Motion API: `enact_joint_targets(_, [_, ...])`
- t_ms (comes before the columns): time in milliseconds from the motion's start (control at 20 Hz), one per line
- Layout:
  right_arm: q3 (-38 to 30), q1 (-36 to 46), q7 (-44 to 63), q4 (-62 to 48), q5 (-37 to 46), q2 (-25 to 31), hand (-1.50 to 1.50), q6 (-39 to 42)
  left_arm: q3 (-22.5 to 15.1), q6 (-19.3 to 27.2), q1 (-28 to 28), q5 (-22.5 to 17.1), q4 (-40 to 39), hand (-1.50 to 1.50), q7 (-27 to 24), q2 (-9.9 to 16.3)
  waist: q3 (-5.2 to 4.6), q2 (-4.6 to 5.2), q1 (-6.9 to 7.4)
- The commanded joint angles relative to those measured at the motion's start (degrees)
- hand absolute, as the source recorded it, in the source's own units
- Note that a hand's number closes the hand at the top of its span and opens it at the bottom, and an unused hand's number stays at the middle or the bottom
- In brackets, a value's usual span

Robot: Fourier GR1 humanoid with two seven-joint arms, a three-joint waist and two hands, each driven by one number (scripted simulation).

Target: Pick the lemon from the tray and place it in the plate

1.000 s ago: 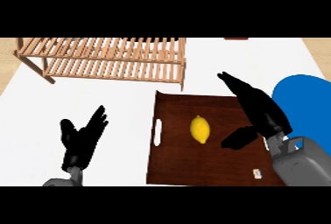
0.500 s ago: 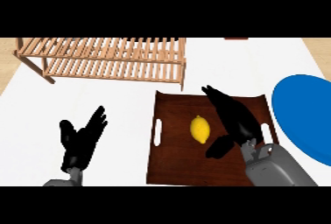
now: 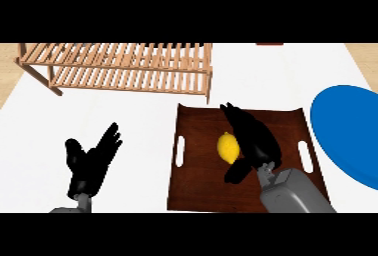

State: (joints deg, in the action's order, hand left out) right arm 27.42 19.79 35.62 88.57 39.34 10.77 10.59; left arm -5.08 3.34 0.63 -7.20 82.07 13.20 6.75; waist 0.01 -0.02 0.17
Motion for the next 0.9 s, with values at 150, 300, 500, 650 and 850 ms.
enact_joint_targets(150, [-3.6, 1.9, -4.7, -9.7, 6.1, -2.3, -1.5, -1.2, -0.1, 0.6, 0.1, 1.9, 1.9, 0.0, 1.8, -0.7, 0.0, 0.05, 0.1])
enact_joint_targets(300, [-4.0, -0.9, -2.7, -3.9, 7.9, -2.3, -1.5, 3.3, 1.8, -2.4, 2.6, -0.1, 4.0, 0.0, 1.9, 0.6, -0.01, -0.02, -0.02])
enact_joint_targets(500, [-4.3, 1.8, -7.2, -14.8, 10.4, -6.1, -1.5, -0.3, 0.2, 0.6, 0.6, 3.6, -1.0, 0.0, -1.3, -2.6, 0.0, 0.06, 0.09])
enact_joint_targets(650, [-5.0, 0.6, -7.7, -13.5, 11.9, -7.2, -1.5, 1.1, 0.8, -1.4, 2.6, 2.3, 3.9, 0.0, 1.7, -1.3, 0.0, -0.01, 0.04])
enact_joint_targets(850, [-3.7, 4.7, -9.1, -20.4, 12.6, -7.1, 1.5, 4.8, 0.7, -0.2, 1.5, 3.5, 1.0, 0.0, -0.9, -2.4, 0.0, 0.04, 0.34])
